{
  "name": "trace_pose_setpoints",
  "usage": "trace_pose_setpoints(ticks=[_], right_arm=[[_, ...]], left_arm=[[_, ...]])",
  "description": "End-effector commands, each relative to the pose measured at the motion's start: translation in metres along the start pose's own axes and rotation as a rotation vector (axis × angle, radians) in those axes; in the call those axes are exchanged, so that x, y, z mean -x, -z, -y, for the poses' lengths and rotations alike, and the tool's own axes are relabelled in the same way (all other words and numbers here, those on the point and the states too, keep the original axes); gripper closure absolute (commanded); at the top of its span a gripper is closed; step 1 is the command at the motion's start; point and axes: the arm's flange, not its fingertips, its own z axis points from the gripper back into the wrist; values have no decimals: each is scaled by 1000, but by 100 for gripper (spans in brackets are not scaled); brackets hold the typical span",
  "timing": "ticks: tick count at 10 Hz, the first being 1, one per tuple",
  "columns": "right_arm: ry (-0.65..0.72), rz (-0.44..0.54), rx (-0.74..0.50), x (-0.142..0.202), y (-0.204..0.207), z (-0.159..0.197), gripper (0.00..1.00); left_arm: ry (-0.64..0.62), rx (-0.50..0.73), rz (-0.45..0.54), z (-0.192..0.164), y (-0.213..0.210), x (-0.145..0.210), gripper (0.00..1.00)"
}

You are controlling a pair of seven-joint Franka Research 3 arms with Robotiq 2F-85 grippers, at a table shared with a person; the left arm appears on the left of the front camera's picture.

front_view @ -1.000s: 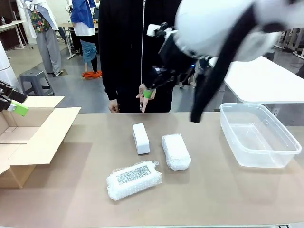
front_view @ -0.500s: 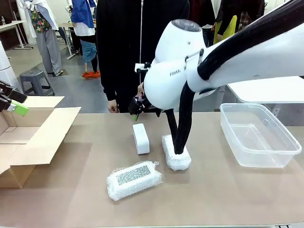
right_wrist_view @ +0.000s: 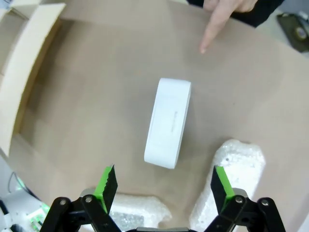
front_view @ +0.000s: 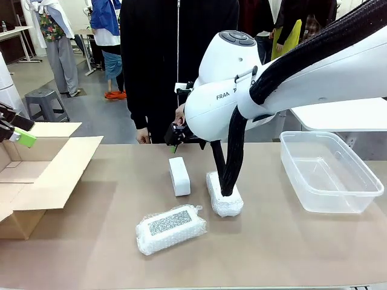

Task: Separate and place wrapped and unwrapped clocks.
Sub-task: Pick up the Digital clock indicated by the person.

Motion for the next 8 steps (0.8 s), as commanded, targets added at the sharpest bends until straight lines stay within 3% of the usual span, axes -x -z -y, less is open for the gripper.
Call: trace_pose_setpoints(ticks=[1,4,8], right_arm=[[97,-81,47,-35,18,-6,0],[187,-123,138,-52,51,-23,0],[191,-161,262,-32,90,-39,0]], left_arm=[[10,12,12,-2,0,1,0],[10,12,12,-2,0,1,0],[10,12,12,-2,0,1,0]])
